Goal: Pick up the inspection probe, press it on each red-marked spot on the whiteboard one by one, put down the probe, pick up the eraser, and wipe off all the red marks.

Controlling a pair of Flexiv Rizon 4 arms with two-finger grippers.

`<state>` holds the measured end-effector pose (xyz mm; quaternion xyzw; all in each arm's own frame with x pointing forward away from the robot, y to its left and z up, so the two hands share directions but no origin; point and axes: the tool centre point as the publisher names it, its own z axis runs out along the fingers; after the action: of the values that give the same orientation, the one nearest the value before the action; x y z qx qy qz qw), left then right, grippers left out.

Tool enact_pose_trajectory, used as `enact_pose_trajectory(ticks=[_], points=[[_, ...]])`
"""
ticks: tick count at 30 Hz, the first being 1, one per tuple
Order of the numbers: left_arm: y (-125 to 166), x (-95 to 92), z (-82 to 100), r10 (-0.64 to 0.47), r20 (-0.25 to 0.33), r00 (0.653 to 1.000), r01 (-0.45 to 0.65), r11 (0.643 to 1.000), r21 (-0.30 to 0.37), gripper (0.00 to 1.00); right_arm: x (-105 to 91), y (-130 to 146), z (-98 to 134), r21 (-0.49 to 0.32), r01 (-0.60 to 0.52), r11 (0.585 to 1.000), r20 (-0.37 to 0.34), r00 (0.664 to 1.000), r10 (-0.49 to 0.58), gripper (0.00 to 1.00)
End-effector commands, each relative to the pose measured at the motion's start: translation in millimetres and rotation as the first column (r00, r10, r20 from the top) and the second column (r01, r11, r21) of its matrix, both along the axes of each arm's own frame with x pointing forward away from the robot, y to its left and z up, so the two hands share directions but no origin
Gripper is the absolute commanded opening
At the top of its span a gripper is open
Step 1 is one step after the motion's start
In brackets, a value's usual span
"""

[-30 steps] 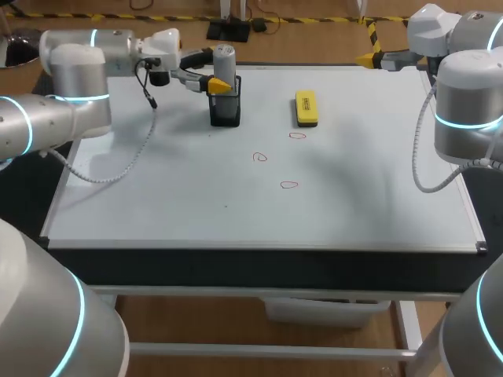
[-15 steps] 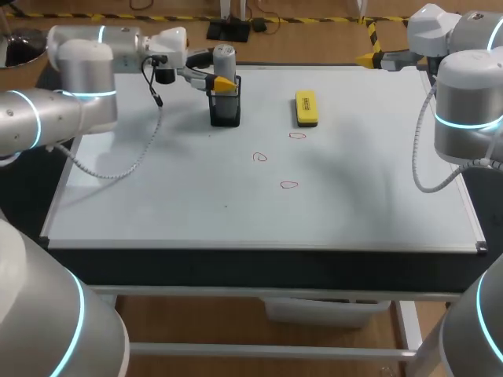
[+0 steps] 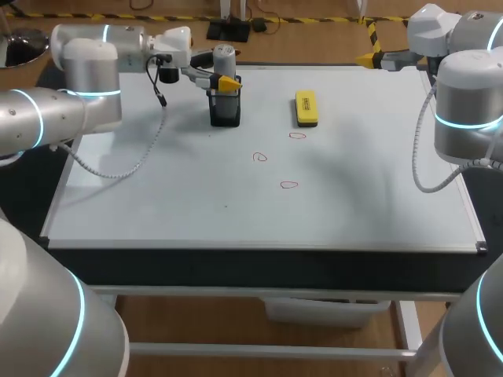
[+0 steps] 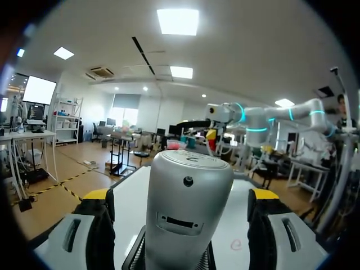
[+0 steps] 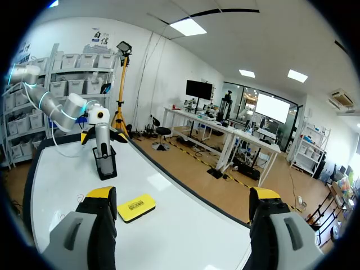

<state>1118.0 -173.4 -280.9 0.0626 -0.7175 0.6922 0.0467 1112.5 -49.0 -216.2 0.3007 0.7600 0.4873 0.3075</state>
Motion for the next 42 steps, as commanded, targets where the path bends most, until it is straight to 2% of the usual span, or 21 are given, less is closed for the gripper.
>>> enact_pose_trajectory(ticks=[1,2,4,5,17,24,26,32,38,42], points=[[1,-0.8,-1.3,0.005,-0.001,1.000,-0.005,1.000,-0.005,0.44,0.6,0,0,0.000,-0.001,1.000,-0.001,1.000,0.001,1.00],[1,-0.9,-1.3,0.005,-0.001,1.000,-0.005,1.000,-0.005,0.38,0.6,0,0,0.000,-0.001,1.000,-0.001,1.000,0.001,1.00],[2,-1.5,-1.8,0.006,-0.001,1.000,-0.006,1.000,-0.006,0.07,0.6,0,0,0.000,-0.001,1.000,-0.001,1.000,0.001,1.00],[2,-1.7,-2.0,0.006,-0.001,1.000,-0.006,1.000,-0.006,0.00,0.6,0,0,0.000,-0.001,1.000,-0.001,1.000,0.001,1.00],[6,-5.6,1.7,0.011,0.016,1.000,-0.011,1.000,0.001,0.00,0.6,0,0,0.000,-0.001,1.000,-0.001,1.000,0.001,1.00],[10,-11.4,26.7,0.031,0.055,0.998,-0.031,1.000,0.000,0.00,0.6,0,0,0.000,-0.001,1.000,-0.001,1.000,0.001,1.00],[10,-12.6,36.1,0.041,0.071,0.997,-0.042,0.999,0.025,0.00,0.6,0,0,0.000,-0.001,1.000,-0.001,1.000,0.001,1.00],[13,-14.9,60.9,0.055,0.100,0.993,-0.058,0.998,0.031,0.00,0.6,0,0,0.000,-0.001,1.000,-0.001,1.000,0.001,1.00],[14,-17.6,81.2,0.074,0.112,0.991,-0.079,0.996,0.043,0.00,0.6,0,0,0.000,-0.001,1.000,-0.001,1.000,0.001,1.00],[15,-23.0,94.4,0.079,0.137,0.987,-0.084,0.996,0.031,0.00,0.6,0,0,0.000,-0.001,1.000,-0.001,1.000,0.001,1.00]])
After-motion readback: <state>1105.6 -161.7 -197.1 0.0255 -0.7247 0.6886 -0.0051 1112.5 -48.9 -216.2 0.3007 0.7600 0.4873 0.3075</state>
